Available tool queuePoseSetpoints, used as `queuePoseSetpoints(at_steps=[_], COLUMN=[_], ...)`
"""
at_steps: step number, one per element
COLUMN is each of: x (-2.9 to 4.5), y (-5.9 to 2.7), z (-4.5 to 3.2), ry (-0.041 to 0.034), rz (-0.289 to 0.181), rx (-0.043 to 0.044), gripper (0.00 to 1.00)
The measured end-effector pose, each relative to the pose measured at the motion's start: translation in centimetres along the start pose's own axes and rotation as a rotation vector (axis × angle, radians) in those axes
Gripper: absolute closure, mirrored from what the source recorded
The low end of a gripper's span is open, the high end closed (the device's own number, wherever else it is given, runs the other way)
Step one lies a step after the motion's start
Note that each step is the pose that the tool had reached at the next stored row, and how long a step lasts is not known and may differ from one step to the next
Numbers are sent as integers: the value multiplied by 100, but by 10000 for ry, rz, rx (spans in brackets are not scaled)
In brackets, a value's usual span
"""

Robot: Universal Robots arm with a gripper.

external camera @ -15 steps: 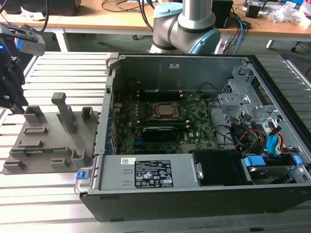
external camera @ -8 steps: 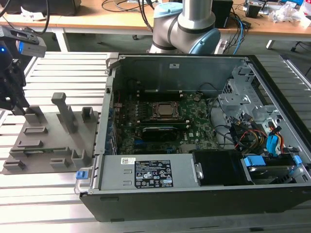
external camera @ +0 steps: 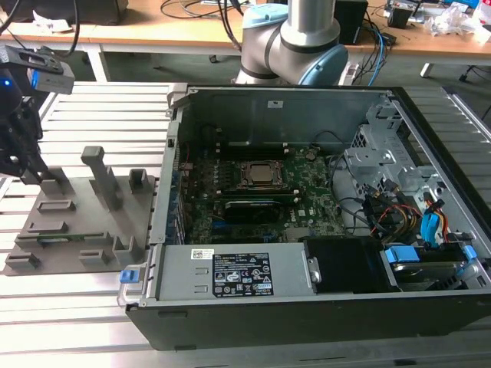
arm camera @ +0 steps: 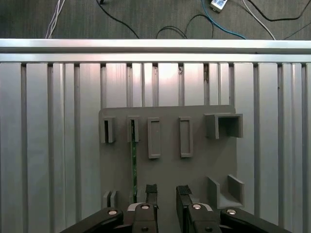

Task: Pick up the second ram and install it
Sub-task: 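Pick up the second ram and move it above second insertion slot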

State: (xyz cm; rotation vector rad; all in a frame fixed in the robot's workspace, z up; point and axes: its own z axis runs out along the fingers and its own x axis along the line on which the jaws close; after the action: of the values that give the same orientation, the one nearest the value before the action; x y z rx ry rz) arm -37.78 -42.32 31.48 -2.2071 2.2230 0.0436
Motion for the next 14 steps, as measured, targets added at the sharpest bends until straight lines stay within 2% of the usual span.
queuePoseSetpoints(at_steps=[14], x=[3], y=[-2], z=[118], ry=[0], rz=[0], rx=[0], gripper=[70])
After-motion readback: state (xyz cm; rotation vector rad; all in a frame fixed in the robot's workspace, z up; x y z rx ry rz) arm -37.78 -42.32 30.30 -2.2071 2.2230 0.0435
